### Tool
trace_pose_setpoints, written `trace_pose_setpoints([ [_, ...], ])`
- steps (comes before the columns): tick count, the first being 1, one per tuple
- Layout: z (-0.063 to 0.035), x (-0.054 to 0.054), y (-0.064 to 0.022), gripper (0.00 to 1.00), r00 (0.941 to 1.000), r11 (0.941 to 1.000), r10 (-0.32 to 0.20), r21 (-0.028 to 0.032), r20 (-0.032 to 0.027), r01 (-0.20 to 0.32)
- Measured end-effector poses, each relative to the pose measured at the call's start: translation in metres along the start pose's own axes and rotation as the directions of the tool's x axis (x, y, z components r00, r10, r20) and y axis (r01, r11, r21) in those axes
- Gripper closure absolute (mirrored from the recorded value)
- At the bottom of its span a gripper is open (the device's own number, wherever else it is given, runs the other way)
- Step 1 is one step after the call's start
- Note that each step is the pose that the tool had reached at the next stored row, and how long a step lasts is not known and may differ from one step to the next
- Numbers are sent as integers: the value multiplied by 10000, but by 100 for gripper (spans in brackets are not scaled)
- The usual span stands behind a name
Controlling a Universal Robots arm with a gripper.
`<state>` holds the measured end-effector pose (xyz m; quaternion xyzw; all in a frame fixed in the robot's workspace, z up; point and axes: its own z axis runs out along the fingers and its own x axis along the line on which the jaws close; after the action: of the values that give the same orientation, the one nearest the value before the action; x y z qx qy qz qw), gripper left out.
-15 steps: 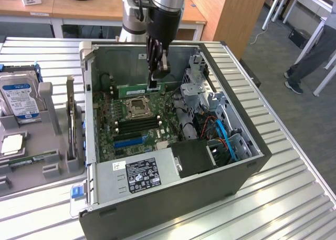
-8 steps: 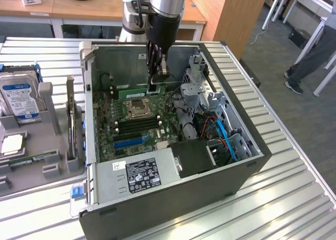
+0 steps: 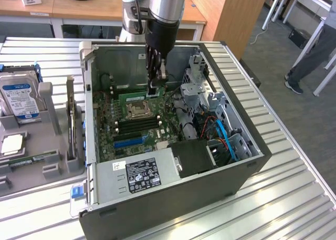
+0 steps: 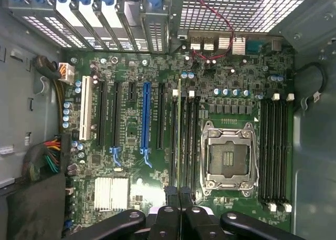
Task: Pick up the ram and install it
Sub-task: 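Insert the ram into the slot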
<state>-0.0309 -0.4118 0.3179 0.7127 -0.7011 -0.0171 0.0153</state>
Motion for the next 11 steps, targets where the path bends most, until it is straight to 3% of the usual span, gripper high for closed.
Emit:
trace_pose_setpoints([
  [11, 94, 1, -4, 89, 10000, 10000, 1, -1, -1, -1],
])
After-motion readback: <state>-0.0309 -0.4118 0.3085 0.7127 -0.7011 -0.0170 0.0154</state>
